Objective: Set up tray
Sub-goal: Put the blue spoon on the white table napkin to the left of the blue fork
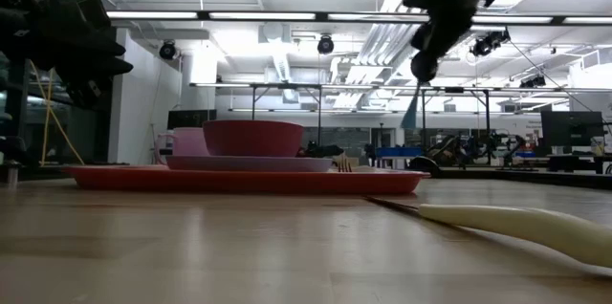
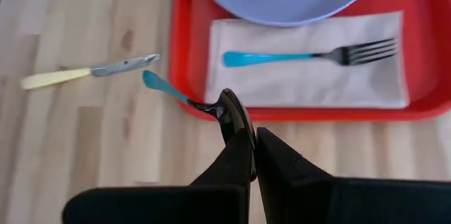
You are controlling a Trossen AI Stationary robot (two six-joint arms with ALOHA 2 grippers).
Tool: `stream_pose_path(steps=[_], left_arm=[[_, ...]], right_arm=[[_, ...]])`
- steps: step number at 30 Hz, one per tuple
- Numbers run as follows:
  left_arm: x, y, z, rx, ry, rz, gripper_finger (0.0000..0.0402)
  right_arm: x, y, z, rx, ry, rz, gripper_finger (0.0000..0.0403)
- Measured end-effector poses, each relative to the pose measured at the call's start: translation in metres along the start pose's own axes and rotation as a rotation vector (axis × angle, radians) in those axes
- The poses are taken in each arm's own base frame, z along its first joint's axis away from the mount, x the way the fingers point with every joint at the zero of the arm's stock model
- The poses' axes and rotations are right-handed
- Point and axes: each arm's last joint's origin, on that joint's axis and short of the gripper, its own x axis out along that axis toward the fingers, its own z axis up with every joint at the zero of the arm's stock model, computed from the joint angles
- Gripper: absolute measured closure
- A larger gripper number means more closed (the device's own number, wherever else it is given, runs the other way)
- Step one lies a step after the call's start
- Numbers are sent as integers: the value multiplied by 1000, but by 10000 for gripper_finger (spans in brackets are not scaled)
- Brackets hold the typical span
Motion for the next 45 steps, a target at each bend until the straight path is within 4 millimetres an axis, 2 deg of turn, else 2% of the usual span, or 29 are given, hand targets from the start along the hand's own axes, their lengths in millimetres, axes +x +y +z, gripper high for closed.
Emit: stream_pose_path(steps=[6, 12, 18, 22, 31, 39, 45], left_arm=[[0, 0, 0, 0, 0, 0, 261], [0, 0, 0, 0, 0, 0, 261], [0, 0, 0, 1, 1, 1, 261], [0, 0, 0, 40, 1, 0, 261], [0, 1, 0, 57, -22, 37, 261], [0, 1, 0, 56, -22, 37, 261], [0, 1, 0, 54, -22, 37, 261]], right_arm=[[7, -40, 20, -56, -5, -2, 403], [17, -81, 51, -125, -31, 21, 403], [30, -115, 76, -165, -2, 69, 403], [41, -129, 82, -148, 51, 117, 403], [58, -140, 85, -147, 52, 157, 403], [61, -145, 92, -161, -30, 139, 403], [75, -152, 89, -148, -16, 154, 403]])
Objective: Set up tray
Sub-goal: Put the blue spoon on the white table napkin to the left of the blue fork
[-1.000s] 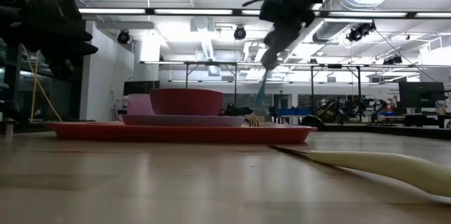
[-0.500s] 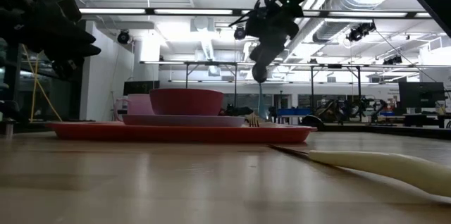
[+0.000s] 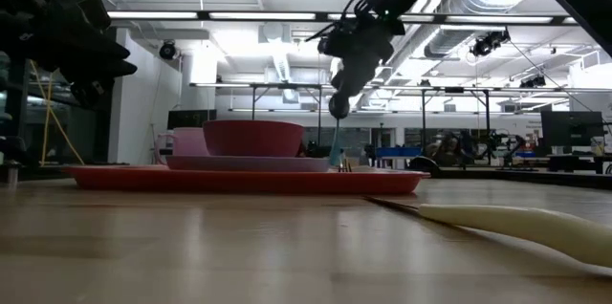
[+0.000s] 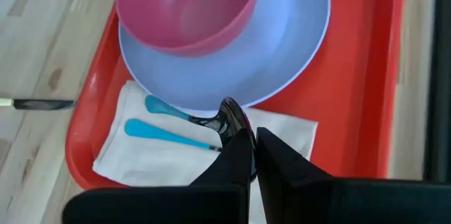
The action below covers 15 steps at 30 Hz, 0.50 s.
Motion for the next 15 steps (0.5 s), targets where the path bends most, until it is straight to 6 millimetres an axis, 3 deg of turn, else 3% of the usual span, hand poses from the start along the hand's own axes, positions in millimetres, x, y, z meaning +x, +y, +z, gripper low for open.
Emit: stream_pose_path(steps=[15], left_arm=[[0, 0, 0, -1, 0, 0, 261]], right_arm=[[7, -7, -13, 31, 17, 18, 403]])
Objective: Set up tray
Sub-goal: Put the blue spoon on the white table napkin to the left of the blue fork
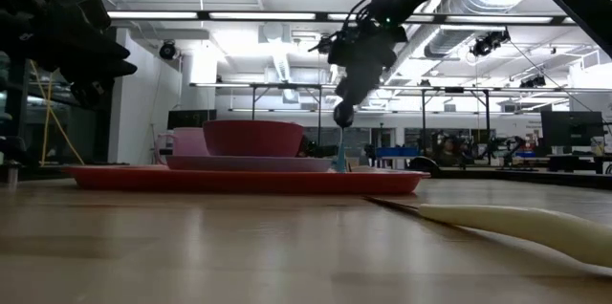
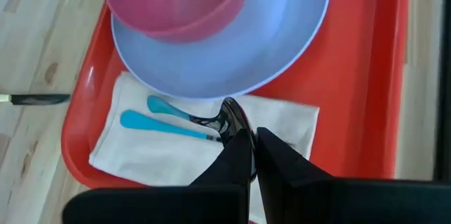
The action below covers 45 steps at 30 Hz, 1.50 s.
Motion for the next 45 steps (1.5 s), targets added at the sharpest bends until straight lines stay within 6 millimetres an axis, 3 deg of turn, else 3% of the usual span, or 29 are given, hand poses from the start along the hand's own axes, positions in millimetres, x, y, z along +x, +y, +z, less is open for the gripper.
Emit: stream_pose_path(steps=[22, 36, 45], left_arm=[[0, 0, 0, -2, -5, -3, 261], [0, 0, 1, -1, -13, 10, 261], [0, 0, 1, -1, -14, 11, 261]], right_arm=[[28, -11, -13, 17, -10, 40, 403], [26, -18, -13, 3, -60, 29, 403], [38, -19, -27, 32, -49, 47, 403]])
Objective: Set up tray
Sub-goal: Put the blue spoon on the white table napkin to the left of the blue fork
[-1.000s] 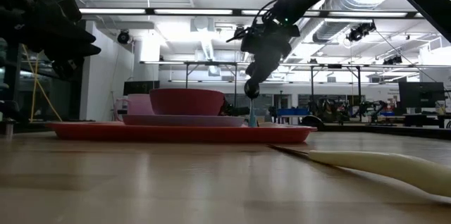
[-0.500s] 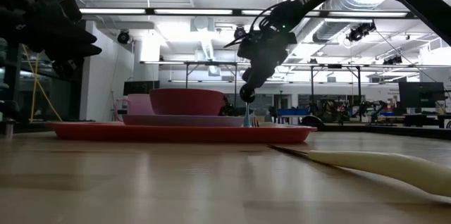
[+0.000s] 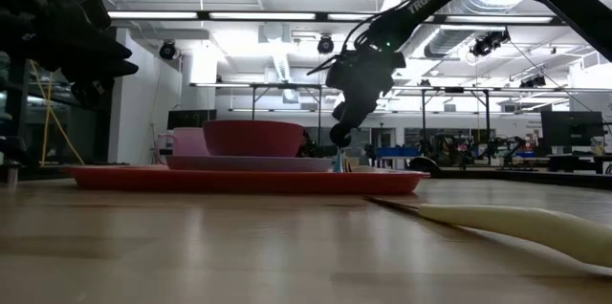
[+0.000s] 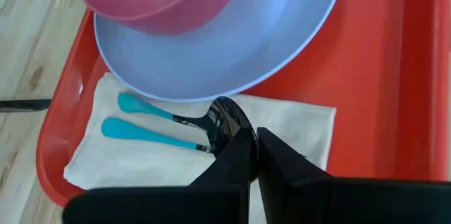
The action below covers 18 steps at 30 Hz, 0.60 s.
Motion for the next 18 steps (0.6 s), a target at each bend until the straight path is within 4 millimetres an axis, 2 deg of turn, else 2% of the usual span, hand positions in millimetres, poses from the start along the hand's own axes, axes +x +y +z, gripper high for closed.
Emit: stream_pose_path(steps=[13, 18], left_arm=[[0, 0, 0, 0, -1, 2, 261], [0, 0, 0, 0, -1, 2, 261]], right_arm=[[0, -3, 2, -31, -19, -24, 403], [8, -7, -2, -11, -8, -7, 402]])
